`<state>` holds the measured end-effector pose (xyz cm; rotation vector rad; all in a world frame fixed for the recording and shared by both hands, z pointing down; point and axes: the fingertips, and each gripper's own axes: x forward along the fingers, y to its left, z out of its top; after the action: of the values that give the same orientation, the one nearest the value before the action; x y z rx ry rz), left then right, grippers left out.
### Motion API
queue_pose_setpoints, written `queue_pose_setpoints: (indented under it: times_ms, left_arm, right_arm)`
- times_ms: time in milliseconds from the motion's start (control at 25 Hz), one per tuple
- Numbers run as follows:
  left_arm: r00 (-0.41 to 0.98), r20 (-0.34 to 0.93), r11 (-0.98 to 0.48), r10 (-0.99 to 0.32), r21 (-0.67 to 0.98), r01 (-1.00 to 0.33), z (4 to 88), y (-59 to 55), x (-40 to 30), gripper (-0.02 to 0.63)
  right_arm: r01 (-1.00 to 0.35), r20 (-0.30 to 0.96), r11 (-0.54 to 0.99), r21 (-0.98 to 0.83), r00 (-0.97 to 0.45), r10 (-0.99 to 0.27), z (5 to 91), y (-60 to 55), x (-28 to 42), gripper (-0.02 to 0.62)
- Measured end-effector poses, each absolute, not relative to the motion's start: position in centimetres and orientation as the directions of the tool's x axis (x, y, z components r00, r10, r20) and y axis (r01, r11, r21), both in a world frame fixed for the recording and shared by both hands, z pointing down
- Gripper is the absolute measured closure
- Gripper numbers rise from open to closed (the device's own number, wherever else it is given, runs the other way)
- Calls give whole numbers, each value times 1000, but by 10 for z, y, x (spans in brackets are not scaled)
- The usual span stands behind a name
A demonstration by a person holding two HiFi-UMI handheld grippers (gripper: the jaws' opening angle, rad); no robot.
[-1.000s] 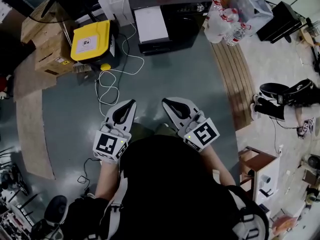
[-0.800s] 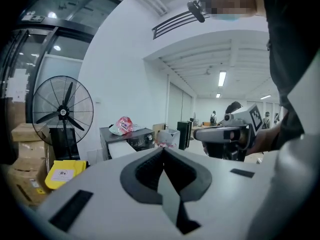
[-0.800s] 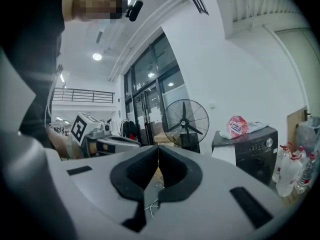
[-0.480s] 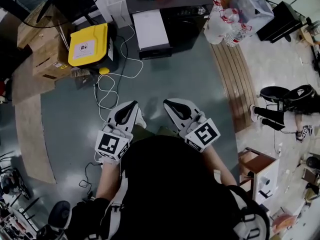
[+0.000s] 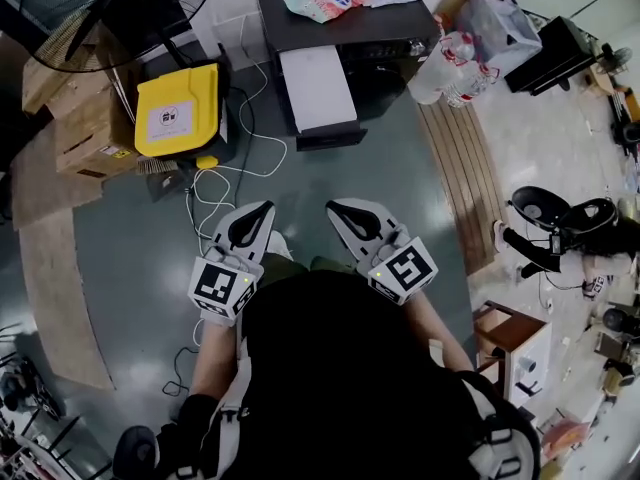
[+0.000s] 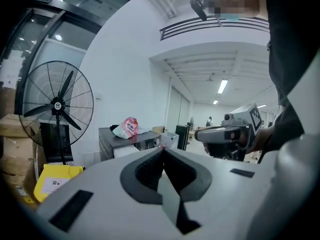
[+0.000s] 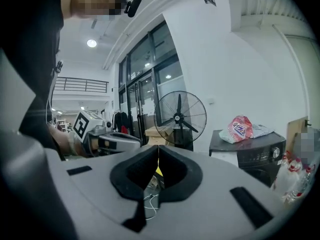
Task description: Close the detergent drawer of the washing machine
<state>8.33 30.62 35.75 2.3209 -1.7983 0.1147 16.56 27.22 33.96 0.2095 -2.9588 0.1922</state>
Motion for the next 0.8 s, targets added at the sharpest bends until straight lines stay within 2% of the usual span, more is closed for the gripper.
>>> queue_pose_setpoints:
  times_ms: [440, 800]
  left_arm:
    - [366, 217, -340, -905, 149, -928, 381, 266, -15, 595]
    - [476, 240, -437, -846, 200, -877, 403, 238, -13, 595]
  right_arm:
    - [-249, 235, 963, -105, -947, -219, 353, 230, 66, 578]
    - [-380, 274, 918, -117, -900, -338, 371, 202, 69, 577]
